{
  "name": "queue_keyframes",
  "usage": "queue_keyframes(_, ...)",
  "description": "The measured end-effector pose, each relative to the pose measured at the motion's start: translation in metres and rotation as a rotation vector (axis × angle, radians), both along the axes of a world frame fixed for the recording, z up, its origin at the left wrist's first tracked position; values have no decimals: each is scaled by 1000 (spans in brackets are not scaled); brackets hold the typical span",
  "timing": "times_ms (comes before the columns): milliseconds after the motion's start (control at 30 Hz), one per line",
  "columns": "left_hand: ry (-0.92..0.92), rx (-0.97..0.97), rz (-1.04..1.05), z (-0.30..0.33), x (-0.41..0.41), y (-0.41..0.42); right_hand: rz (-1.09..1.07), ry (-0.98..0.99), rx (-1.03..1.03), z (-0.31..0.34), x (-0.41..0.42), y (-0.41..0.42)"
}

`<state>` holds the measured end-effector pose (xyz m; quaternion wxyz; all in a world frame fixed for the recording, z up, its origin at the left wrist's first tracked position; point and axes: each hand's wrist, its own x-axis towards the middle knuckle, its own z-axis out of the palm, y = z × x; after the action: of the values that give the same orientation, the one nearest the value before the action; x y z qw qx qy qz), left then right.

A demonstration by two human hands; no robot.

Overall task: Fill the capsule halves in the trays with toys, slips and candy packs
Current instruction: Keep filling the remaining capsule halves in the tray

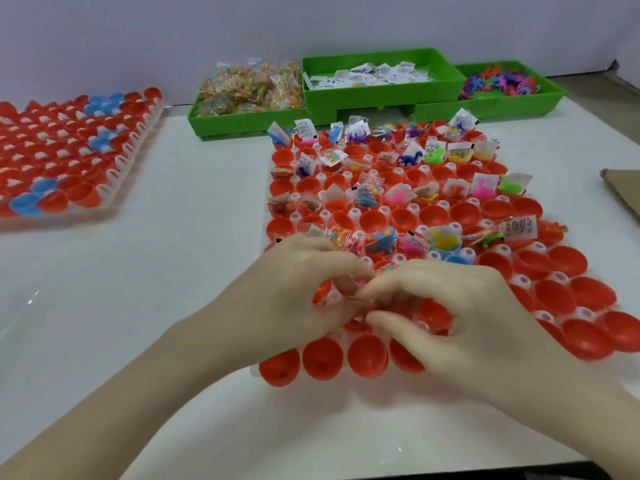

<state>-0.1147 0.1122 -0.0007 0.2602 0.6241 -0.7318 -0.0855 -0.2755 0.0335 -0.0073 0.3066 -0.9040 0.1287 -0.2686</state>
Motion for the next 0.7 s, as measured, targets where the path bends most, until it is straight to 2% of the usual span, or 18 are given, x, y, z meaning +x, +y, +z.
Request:
queue_keyframes(100, 17, 32, 3, 2, 1, 2, -26, 57, -106, -6, 0, -2)
queue_keyframes(367, 133, 4, 83, -1, 7, 2, -135, 56, -386, -6, 6, -4)
queue_keyframes(500, 73, -34, 132, -3, 3, 1, -137, 68, -438, -4, 7, -2)
queue_keyframes(600, 272, 41, 138, 1, 5, 4, -109, 86, -454, -2, 9, -6)
queue_keyframes(700, 355, 18, 146, 5, 5, 7, -87, 105, -512, 2, 11, -8)
